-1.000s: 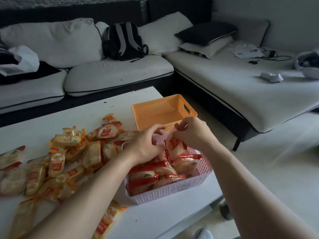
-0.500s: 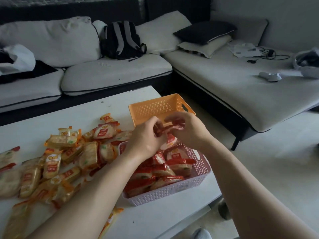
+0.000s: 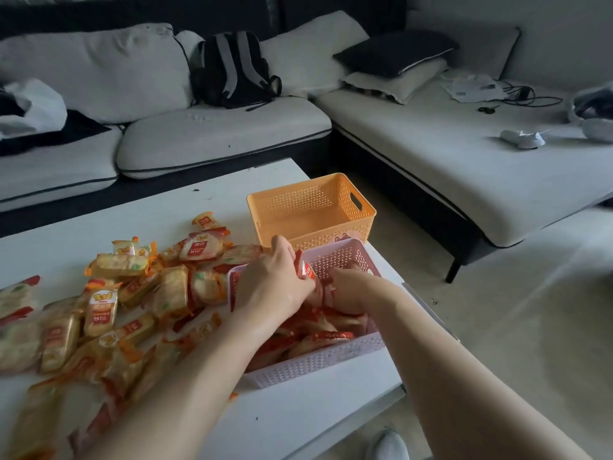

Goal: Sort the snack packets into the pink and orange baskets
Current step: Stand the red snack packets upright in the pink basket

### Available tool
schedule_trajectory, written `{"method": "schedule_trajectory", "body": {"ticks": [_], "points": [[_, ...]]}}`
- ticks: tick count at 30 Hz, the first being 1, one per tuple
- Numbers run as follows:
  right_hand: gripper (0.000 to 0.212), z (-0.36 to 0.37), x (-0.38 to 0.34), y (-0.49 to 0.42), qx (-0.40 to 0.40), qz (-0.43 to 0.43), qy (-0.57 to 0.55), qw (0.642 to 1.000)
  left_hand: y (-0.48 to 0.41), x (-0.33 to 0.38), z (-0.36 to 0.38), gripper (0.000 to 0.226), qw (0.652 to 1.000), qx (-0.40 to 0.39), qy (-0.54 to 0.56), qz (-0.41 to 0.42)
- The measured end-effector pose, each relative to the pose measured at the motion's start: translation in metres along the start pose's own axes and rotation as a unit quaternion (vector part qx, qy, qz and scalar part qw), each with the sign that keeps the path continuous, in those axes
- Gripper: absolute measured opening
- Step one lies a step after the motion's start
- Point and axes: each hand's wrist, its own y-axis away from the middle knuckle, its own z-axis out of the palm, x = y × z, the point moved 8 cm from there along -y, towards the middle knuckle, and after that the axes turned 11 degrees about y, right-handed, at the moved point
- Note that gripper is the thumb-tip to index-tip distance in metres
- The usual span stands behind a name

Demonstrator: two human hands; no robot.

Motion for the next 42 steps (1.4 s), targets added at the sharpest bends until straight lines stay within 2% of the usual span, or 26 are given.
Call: {"method": "schedule_trajectory", "body": {"ticks": [2,5,7,11,14,16,20,22,27,29,32,33,39,42], "points": [[0.052,0.006,-0.005,-0.004,-0.012,-0.019,0.030,0.999,0.002,0.007,0.005,0.040,0.997,-0.030,-0.056,0.037],[0.059,0.018,-0.002,-0.020,-0.017,-0.037,0.057,0.998,0.002,0.013,0.009,0.039,0.989,-0.085,-0.095,0.074],[0.049,0.015,-0.004,-0.015,-0.006,-0.040,0.070,0.997,0.000,0.012,0.008,0.041,0.987,-0.112,-0.097,0.067],[0.034,-0.005,-0.004,-0.005,0.084,-0.042,0.053,0.994,-0.002,0.004,0.014,0.065,0.978,-0.178,-0.104,0.035],[0.008,-0.025,0.005,0.001,0.154,-0.030,0.044,0.987,-0.003,0.004,0.015,0.069,0.978,-0.166,-0.116,0.047],[0.025,-0.034,0.005,0.008,0.175,-0.042,0.052,0.982,-0.002,0.007,0.017,0.069,0.978,-0.155,-0.125,0.061],[0.014,-0.037,-0.001,0.022,0.172,-0.070,0.086,0.979,-0.003,0.011,0.019,0.049,0.977,-0.121,-0.149,0.090],[0.021,-0.046,0.004,0.027,0.195,-0.066,0.083,0.975,-0.004,0.014,0.021,0.041,0.975,-0.105,-0.166,0.107],[0.036,-0.065,0.010,0.030,0.274,-0.099,-0.022,0.956,-0.008,0.018,0.033,0.036,0.963,-0.067,-0.215,0.151],[0.040,-0.057,0.005,0.022,0.276,-0.115,-0.024,0.954,-0.008,0.015,0.036,0.046,0.966,-0.069,-0.197,0.152],[0.041,-0.044,-0.002,0.015,0.251,-0.140,-0.001,0.958,-0.006,0.003,0.036,0.089,0.962,-0.120,-0.201,0.140],[0.043,-0.041,-0.003,0.014,0.236,-0.146,-0.004,0.961,-0.006,0.000,0.034,0.094,0.959,-0.127,-0.211,0.140],[0.056,-0.043,0.005,0.015,0.174,-0.121,-0.158,0.964,-0.011,-0.001,0.036,0.083,0.951,-0.113,-0.249,0.143],[0.031,-0.057,0.014,0.027,0.200,-0.091,-0.145,0.965,-0.014,0.000,0.039,0.081,0.961,-0.110,-0.218,0.133]]}}
